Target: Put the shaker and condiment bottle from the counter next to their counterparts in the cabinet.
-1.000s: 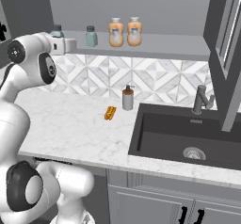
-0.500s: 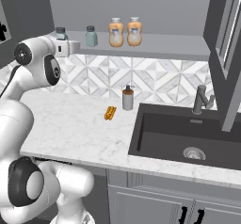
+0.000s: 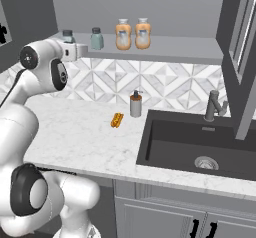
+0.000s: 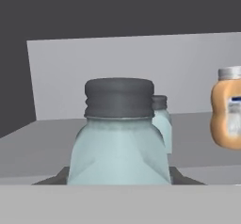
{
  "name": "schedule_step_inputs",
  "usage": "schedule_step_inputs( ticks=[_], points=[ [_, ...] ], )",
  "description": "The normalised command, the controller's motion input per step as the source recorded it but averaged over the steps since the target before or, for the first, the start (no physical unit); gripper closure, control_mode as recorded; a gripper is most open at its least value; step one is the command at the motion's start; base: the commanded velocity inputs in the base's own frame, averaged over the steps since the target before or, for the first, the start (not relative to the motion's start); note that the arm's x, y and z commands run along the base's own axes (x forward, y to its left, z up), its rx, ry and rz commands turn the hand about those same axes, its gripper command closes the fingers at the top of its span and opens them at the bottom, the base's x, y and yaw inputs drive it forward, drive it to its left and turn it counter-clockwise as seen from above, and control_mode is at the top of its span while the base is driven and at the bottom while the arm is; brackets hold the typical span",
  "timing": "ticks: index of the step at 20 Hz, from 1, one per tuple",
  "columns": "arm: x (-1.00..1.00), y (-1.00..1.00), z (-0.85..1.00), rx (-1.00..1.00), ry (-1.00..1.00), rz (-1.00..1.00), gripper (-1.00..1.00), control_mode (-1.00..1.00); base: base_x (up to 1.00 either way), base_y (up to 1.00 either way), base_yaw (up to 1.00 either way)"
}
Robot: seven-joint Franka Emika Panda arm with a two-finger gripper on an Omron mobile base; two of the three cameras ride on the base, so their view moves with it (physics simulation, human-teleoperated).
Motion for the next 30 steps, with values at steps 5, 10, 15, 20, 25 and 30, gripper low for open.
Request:
schedule_step_inputs(
  ticks=[5, 10, 15, 20, 25, 30],
  points=[
    [0.15, -0.01, -0.2, 0.0, 0.0, 0.0, 1.0, -1.0, 0.0, 0.0, 0.0],
    [0.2, -0.03, -0.17, 0.0, 0.0, 0.0, 1.0, -1.0, 0.0, 0.0, 0.0],
    [0.2, -0.03, -0.03, 0.0, 0.0, 0.0, 1.0, -1.0, 0.0, 0.0, 0.0],
    [0.19, -0.02, -0.01, 0.0, 0.0, 0.0, 1.0, -1.0, 0.0, 0.0, 0.0],
    [0.14, 0.0, 0.0, 0.0, 0.0, 0.0, 1.0, -1.0, 0.0, 0.0, 0.0],
    [0.22, 0.0, 0.0, 0.0, 0.0, 0.0, 1.0, -1.0, 0.0, 0.0, 0.0]
  ],
)
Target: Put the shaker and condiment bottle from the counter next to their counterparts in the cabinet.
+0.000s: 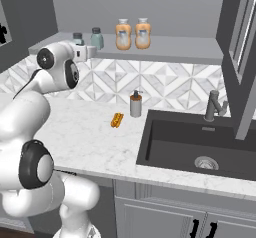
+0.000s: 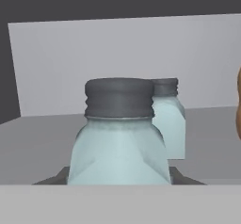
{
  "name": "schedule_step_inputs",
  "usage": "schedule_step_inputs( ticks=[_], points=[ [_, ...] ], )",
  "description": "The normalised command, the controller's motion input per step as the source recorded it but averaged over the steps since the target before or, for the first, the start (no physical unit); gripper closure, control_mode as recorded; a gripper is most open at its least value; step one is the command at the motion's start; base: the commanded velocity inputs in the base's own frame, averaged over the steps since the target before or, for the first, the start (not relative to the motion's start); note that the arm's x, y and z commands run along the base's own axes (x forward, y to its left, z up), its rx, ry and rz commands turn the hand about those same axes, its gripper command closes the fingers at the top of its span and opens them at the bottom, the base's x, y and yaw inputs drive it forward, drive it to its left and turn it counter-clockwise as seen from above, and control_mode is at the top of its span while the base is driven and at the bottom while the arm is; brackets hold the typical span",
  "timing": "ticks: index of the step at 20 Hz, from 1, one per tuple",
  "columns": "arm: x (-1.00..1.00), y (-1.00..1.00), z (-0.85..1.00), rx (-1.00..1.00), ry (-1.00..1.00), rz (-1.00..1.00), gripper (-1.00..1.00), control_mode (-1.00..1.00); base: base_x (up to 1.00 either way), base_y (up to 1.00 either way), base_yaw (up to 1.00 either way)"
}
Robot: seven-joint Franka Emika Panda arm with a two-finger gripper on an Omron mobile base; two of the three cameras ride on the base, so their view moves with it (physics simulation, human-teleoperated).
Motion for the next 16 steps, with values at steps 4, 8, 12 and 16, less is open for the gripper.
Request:
schedule_step_inputs(
  ticks=[4, 8, 12, 16],
  points=[
    [0.34, 0.0, 0.0, 0.0, 0.0, 0.0, 1.0, -1.0, 0.0, 0.0, 0.0],
    [0.25, 0.0, 0.0, 0.0, 0.0, 0.0, 1.0, -1.0, 0.0, 0.0, 0.0],
    [0.16, 0.0, 0.0, 0.0, 0.0, 0.0, 1.0, -1.0, 0.0, 0.0, 0.0],
    [0.12, 0.0, 0.0, 0.0, 0.0, 0.0, 1.0, -1.0, 0.0, 0.0, 0.0]
  ],
)
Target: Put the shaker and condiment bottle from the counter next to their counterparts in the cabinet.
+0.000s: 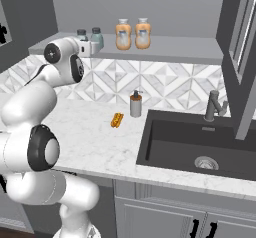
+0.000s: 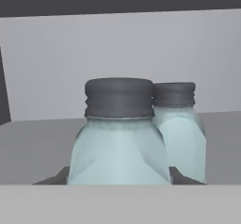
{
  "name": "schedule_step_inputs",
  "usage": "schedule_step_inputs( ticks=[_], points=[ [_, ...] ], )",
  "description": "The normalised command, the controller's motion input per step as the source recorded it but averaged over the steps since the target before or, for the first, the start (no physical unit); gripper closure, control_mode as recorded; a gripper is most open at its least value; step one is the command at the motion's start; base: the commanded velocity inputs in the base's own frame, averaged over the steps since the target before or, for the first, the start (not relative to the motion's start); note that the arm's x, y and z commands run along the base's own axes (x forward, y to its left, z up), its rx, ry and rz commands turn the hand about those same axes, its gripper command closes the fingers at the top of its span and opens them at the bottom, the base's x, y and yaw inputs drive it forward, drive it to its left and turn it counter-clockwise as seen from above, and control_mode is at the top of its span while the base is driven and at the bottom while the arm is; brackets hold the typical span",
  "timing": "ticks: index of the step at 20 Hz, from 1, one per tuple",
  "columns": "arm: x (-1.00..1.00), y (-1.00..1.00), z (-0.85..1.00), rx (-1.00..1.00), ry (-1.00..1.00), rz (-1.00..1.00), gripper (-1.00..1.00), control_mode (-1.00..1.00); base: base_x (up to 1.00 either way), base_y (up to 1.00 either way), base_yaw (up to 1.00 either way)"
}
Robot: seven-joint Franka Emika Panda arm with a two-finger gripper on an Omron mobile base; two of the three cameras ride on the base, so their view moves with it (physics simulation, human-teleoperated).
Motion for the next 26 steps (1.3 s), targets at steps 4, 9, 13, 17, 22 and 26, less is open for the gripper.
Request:
schedule_step_inputs(
  ticks=[4, 9, 13, 17, 22, 26],
  points=[
    [0.12, 0.0, 0.0, 0.0, 0.0, 0.0, 1.0, -1.0, 0.0, 0.0, 0.0],
    [0.11, 0.0, -0.01, -0.01, 0.0, 0.0, 1.0, -1.0, 0.0, 0.0, 0.0],
    [0.02, 0.0, -0.01, -0.02, 0.0, 0.0, 1.0, -1.0, 0.0, 0.0, 0.0],
    [0.01, 0.0, -0.04, -0.03, 0.0, 0.0, 1.0, -1.0, 0.0, 0.0, 0.0],
    [0.05, 0.0, -0.1, -0.03, 0.0, 0.0, 1.0, -1.0, 0.0, 0.0, 0.0],
    [0.11, 0.0, -0.15, -0.03, 0.0, 0.0, 1.0, -1.0, 0.0, 0.0, 0.0]
  ],
)
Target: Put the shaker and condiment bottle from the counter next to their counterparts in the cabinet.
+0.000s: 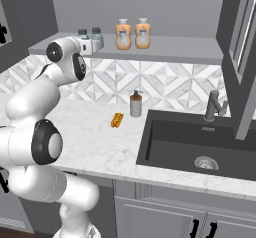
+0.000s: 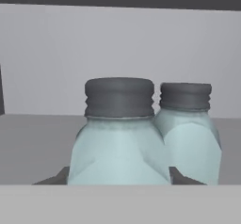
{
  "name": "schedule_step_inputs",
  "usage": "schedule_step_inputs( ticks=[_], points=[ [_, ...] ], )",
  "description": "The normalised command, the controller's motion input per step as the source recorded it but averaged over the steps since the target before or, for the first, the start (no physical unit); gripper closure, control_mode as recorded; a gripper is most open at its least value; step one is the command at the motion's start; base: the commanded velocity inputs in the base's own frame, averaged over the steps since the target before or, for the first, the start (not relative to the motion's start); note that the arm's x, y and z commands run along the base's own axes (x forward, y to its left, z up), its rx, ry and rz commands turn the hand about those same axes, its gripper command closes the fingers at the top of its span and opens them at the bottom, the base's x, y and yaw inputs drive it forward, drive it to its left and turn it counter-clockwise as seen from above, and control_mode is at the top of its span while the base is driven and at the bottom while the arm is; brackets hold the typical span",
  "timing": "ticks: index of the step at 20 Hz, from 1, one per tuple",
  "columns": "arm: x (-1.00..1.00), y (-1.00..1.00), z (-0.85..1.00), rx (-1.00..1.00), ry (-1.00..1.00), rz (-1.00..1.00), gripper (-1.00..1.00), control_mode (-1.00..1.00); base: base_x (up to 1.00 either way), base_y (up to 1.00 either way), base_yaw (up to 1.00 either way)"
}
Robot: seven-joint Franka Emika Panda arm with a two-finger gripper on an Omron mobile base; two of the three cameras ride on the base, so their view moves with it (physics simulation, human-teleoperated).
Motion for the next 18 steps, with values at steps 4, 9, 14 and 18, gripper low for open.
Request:
schedule_step_inputs(
  ticks=[4, 9, 14, 18],
  points=[
    [0.09, 0.0, -0.08, -0.03, 0.0, 0.0, 1.0, -1.0, 0.0, 0.0, 0.0],
    [0.09, 0.0, -0.11, -0.01, 0.0, 0.0, 1.0, -1.0, 0.0, 0.0, 0.0],
    [0.02, 0.0, -0.16, 0.0, 0.0, 0.0, 1.0, -1.0, 0.0, 0.0, 0.0],
    [0.02, 0.0, -0.22, 0.0, 0.0, 0.0, 1.0, -1.0, 0.0, 0.0, 0.0]
  ],
)
